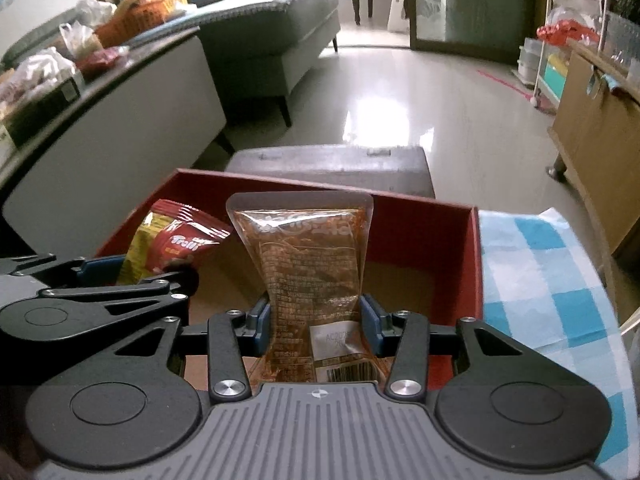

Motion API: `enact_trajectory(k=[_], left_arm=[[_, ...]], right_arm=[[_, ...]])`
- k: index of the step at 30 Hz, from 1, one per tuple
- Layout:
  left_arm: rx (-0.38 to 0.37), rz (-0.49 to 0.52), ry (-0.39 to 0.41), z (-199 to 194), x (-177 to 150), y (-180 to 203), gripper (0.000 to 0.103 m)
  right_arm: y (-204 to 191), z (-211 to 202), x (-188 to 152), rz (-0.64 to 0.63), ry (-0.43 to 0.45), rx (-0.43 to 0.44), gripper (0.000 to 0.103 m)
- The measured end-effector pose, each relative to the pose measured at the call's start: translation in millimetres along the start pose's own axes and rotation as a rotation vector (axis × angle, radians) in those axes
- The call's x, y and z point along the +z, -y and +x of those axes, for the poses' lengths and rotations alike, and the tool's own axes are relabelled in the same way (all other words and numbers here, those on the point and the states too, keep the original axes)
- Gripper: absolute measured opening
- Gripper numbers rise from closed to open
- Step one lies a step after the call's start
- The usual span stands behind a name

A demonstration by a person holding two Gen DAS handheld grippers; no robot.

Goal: Organize snacks
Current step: 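Carry both held packets over the red box and lower them inside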

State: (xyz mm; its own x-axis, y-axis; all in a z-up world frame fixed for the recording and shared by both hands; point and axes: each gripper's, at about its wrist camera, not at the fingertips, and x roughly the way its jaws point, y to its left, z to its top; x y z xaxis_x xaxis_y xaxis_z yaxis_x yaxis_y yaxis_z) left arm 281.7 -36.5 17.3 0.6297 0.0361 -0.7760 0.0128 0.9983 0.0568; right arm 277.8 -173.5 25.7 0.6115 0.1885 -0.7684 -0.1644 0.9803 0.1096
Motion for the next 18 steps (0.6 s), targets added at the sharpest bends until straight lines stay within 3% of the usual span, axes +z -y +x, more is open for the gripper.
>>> enact_trajectory(k=[11, 18], left_arm=[[0.055, 0.04, -0.059, 22.6, -13.4, 4.1, 0.045], [0.069, 0.057, -0.063, 26.3, -14.3, 6.8, 0.049]], right_arm=[[-6.3, 31.2, -8.8, -0.029, -0.085, -0.011, 0.053], [-10.1, 33.4, -11.6, -0.043, -0.086, -0.027, 0.056]])
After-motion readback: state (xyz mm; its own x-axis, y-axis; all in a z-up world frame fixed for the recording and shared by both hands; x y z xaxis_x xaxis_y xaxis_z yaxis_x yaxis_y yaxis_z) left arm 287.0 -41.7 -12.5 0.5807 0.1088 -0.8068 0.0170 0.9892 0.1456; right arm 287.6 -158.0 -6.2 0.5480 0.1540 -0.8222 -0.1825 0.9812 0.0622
